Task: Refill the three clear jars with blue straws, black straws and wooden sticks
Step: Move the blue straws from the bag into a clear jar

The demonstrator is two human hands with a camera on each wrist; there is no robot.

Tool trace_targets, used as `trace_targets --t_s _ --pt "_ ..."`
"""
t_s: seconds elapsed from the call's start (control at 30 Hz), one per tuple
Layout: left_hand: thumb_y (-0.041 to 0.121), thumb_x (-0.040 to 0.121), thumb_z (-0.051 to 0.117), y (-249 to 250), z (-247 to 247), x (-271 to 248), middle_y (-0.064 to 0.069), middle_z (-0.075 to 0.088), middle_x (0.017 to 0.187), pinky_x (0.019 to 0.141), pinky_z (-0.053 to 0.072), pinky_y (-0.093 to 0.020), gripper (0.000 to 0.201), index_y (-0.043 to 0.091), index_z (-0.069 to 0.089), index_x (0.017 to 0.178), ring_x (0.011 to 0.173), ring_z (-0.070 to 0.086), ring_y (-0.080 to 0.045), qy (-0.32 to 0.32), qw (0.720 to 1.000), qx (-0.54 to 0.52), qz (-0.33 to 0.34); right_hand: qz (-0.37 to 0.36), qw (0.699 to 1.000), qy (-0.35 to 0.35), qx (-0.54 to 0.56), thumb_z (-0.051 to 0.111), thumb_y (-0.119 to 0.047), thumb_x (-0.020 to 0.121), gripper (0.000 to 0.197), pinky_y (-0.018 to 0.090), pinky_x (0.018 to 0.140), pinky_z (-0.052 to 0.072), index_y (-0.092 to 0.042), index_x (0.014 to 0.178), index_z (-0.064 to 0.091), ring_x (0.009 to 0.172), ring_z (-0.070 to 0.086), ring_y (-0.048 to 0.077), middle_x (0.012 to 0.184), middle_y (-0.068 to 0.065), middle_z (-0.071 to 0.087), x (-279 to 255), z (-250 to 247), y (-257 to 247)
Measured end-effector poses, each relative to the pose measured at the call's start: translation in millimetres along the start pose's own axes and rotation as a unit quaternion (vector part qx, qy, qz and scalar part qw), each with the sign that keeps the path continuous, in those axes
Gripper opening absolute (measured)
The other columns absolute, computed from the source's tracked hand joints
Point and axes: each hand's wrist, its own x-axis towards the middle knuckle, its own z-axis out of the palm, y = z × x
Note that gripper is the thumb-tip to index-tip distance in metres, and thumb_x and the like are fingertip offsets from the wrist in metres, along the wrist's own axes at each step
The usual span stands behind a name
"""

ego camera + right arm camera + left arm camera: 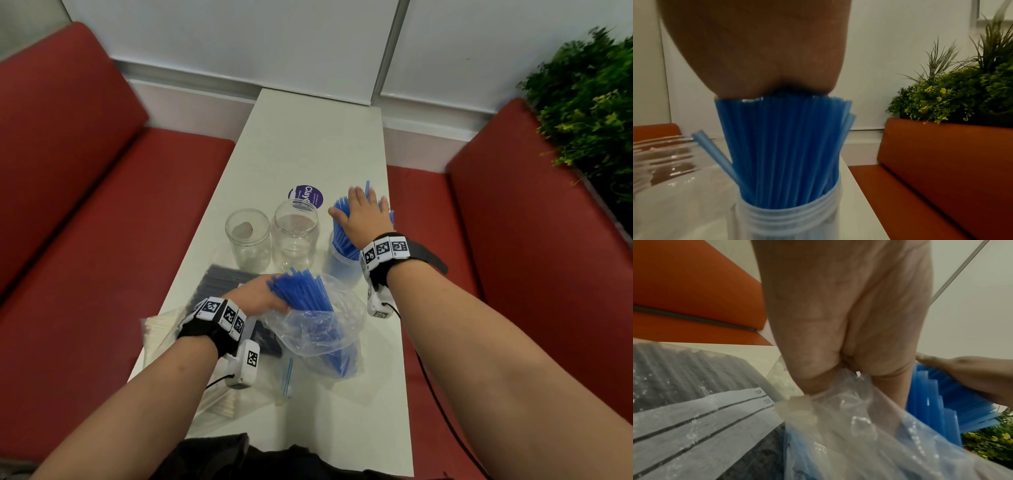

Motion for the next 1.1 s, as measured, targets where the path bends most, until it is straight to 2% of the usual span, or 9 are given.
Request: trace_targets --t_s 0.1,0.17,0.23,0.33,0.47,0.63,0.8,0.93,1.1 --pt "-0.006 0.074 0.07 -1.4 0.8 -0.2 -0.009 0.069 0.087 0.091 0.051 -0.046 0.028 0.005 0.065 0.099 0.084 0.063 -0.02 0.006 1.0 0.008 -0.006 -0.025 0.997 0.062 0.034 0.033 -0.039 0.109 0.047 0.044 0.109 0.032 -0.004 0.131 0.057 0.133 0.046 0.035 0.136 0.016 0.057 0.4 -8.5 3.2" --pt "-0.006 0.074 0.07 -1.0 1.8 0.5 -0.013 0.07 0.091 0.094 0.05 -0.047 0.03 0.004 0.066 0.102 0.087 0.065 -0.023 0.007 1.0 0.005 -0.01 -0.024 0.985 0.156 0.07 0.037 -0.025 0.107 0.037 0.042 0.095 0.042 -0.003 0.114 0.066 0.114 0.057 0.035 0.119 0.015 0.064 3.1 -19.2 4.0" --pt "-0.006 0.074 0.071 -0.5 1.8 2.5 -0.014 0.071 0.092 0.095 0.05 -0.047 0.031 0.004 0.066 0.103 0.088 0.065 -0.026 0.01 1.0 0.009 -0.013 -0.01 0.972 0.219 0.081 0.04 -0.021 0.105 0.038 0.042 0.108 0.038 -0.004 0.132 0.061 0.13 0.05 0.033 0.14 0.015 0.057 6.2 -28.1 3.7" --pt "-0.006 0.075 0.07 0.5 1.1 5.2 -0.009 0.068 0.086 0.094 0.051 -0.047 0.028 0.003 0.066 0.101 0.083 0.062 -0.02 0.01 1.0 0.017 -0.011 0.009 0.988 0.149 0.035 0.035 -0.033 0.109 0.057 0.045 0.126 0.008 -0.008 0.159 0.023 0.156 0.008 0.03 0.169 0.009 0.015 9.1 -27.7 2.7" --pt "-0.001 0.072 0.072 3.2 -0.9 4.7 -0.012 0.071 0.09 0.091 0.051 -0.043 0.03 0.007 0.067 0.101 0.086 0.065 -0.021 0.003 1.0 0.014 -0.004 -0.001 1.0 0.003 0.005 0.028 -0.044 0.109 0.059 0.051 0.125 0.008 -0.006 0.154 0.03 0.154 0.014 0.026 0.165 0.01 0.024 6.4 -9.3 9.2" --pt "-0.002 0.073 0.072 0.7 -2.7 5.1 0.008 0.07 0.076 0.079 0.048 -0.029 0.029 0.022 0.067 0.088 0.076 0.064 -0.01 0.002 1.0 0.01 -0.005 0.007 0.994 0.079 0.078 0.028 -0.054 0.107 0.07 0.053 0.126 0.0 -0.014 0.162 0.012 0.157 -0.001 0.028 0.17 0.007 0.008 -2.5 -3.7 11.9" --pt "0.002 0.069 0.072 1.2 -0.3 5.9 -0.005 0.072 0.087 0.089 0.052 -0.041 0.03 0.015 0.069 0.097 0.086 0.066 -0.021 -0.003 1.0 0.009 -0.006 0.004 0.997 0.072 -0.012 0.032 -0.081 0.09 0.09 0.068 0.115 -0.013 -0.039 0.161 -0.003 0.153 -0.015 0.042 0.17 0.008 -0.011 -20.3 8.2 -6.1" --pt "-0.003 0.074 0.072 -0.4 -0.3 5.9 -0.014 0.072 0.097 0.099 0.05 -0.049 0.031 0.008 0.068 0.103 0.096 0.068 -0.031 -0.001 1.0 0.009 -0.004 0.017 0.997 0.054 -0.06 0.055 -0.055 0.093 0.086 0.072 0.117 0.0 -0.036 0.161 0.005 0.153 -0.003 0.045 0.169 0.013 0.001 -33.1 18.9 -5.3" --pt "-0.001 0.073 0.072 -2.7 0.9 6.0 -0.021 0.071 0.105 0.103 0.047 -0.054 0.035 0.004 0.067 0.108 0.106 0.066 -0.039 -0.006 1.0 0.001 -0.007 -0.016 1.0 0.003 -0.001 0.054 -0.011 0.093 0.089 0.062 0.122 -0.005 -0.035 0.162 0.004 0.155 -0.007 0.036 0.169 0.009 -0.002 -33.2 5.0 7.6"
